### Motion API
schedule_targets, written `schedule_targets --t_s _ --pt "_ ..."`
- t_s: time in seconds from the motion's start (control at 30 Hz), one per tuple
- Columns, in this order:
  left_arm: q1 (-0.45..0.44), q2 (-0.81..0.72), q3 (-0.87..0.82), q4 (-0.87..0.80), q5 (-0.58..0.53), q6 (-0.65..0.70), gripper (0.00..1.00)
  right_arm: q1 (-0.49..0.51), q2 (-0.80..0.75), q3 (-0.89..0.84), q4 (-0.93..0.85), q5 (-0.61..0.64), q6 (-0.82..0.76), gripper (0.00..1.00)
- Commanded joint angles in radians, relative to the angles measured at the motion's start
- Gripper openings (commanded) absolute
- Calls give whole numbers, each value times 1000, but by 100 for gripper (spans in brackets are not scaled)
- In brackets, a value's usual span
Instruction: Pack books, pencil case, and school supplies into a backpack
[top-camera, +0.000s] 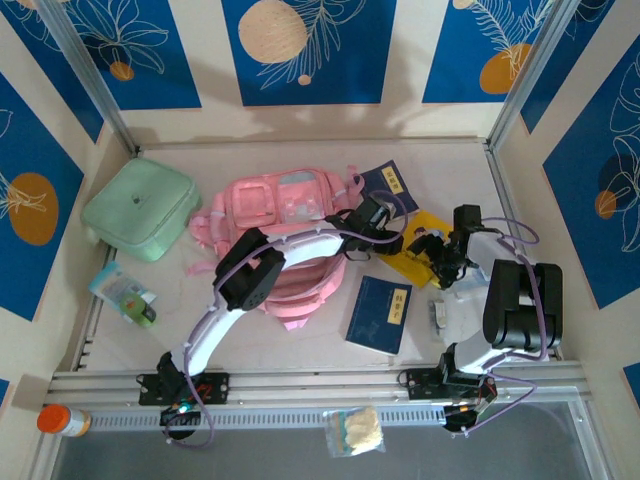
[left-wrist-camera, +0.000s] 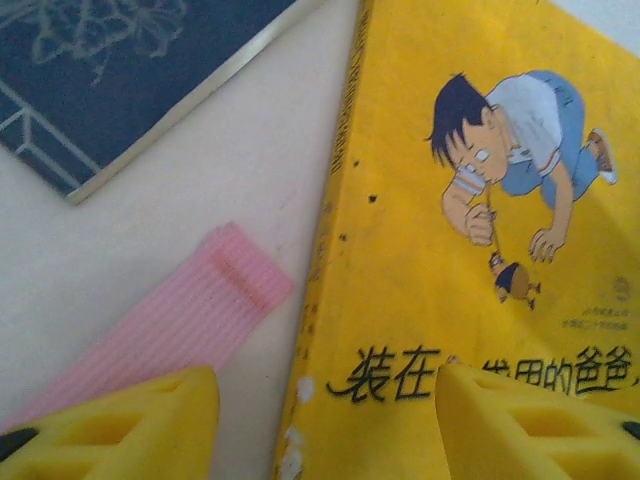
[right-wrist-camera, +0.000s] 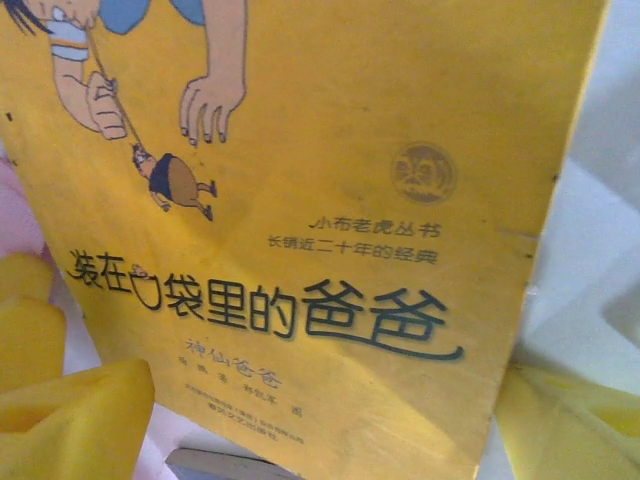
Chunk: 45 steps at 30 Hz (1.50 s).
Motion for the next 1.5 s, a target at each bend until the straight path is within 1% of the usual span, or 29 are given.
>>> schedule_targets --t_s 0.0,0.07,0.13,0.23,0.33,0.43,0.53,0.67,0.73,0.77,0.83,0.87,1.07,1.13,1.2,1.3,1.47 --pt "6 50 24 -17 54 -16 56 1 5 22 44 -64 -1 88" --pt "7 52 23 -15 65 -15 53 7 7 19 54 -61 2 89" --pt "7 52 23 -6 90 -23 52 4 37 39 24 -43 6 89" --pt "6 52 13 3 110 -41 51 3 40 38 44 -36 11 89" --pt "6 43 -10 -1 100 -45 51 0 12 38 69 -76 -1 87" --pt "7 41 -16 -16 95 -45 48 -2 -31 55 63 -127 -26 86" --pt "7 42 -19 -7 113 -50 48 -7 -74 56 75 -190 -32 83" --pt "7 41 -20 -3 104 -47 47 -9 -105 75 36 -181 -49 77" --pt "7 38 -20 -2 105 -47 48 -15 -107 66 50 -194 -52 74" --pt "7 36 -21 -1 108 -47 48 -19 -102 60 54 -195 -49 72" --pt "7 36 -21 1 116 -47 48 -32 -87 60 42 -198 -42 62" --pt "6 36 -21 -3 112 -44 48 -40 -88 58 35 -200 -36 59" --pt "7 33 -25 -6 108 -42 48 -59 -175 28 33 -186 -32 58" --pt "7 32 -29 -3 107 -43 48 -74 -185 17 46 -215 -24 54" --pt "7 32 -35 5 113 -45 48 -81 -181 -1 79 -249 -16 47" --pt "7 31 -44 8 113 -47 49 -87 -164 7 50 -241 -28 45" --pt "8 27 -54 16 119 -46 49 -103 -130 -21 88 -255 -15 38"
